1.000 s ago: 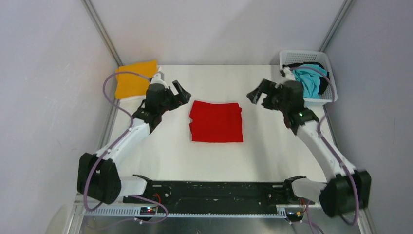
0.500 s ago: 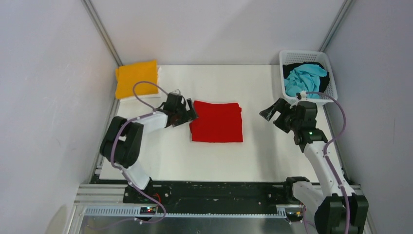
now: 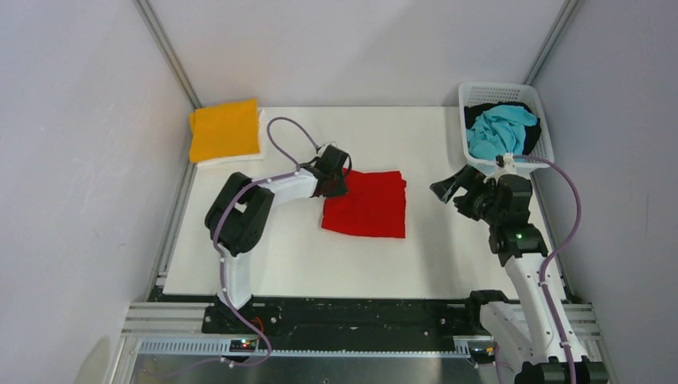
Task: Fold and stack the t-shirts
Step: Put the neatly folded tshirt into the corner of the board with the left arm
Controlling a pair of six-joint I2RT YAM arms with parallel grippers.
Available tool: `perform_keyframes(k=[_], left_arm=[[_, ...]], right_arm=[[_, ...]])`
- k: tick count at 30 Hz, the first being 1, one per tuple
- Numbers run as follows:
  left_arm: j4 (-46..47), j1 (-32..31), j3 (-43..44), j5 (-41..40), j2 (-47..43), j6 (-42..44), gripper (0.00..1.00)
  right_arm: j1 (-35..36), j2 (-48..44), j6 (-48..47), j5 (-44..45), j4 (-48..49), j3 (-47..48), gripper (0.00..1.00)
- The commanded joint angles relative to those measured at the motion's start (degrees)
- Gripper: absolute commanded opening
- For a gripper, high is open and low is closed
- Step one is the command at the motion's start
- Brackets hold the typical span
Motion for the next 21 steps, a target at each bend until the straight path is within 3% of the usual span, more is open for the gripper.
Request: perform_keyframes(k=[1,2,3,11,14,21], left_arm=[[-8.7,-2.4,2.7,-7.5,1.5,0.5,0.14],[-9.2,-2.7,3.1,-9.2,1.5,1.6,0.03],[-10.3,-2.8,3.9,-12.0,1.4,3.2,0.01],[-13.5,-1.1,9.7,-34.7,-2.4,19.2,0.0],[-9.9,3.6,12.9,-36.8,-1.8,26.6,0.0],[-1.5,14.0,23.3,-33.0,3.1,45.3,0.0]], right_arm=[[-0.1,-1.1,-1.1,0.2,-0.4,-0.1,0.99],[-0.1,-1.1,-1.2,0.1,-0.4,-0.2,0.99],[-0.1,-1.0,-1.3,0.0,-0.3,-0.2,0.99],[-0.1,-1.0,-2.1,0.7,-0.1,-0.5,1.0],[-0.1,-0.6,-2.1,0.7,0.1,-0.5,0.99],[-0.1,1.7,-2.6,1.9,3.2,-1.3,0.99]])
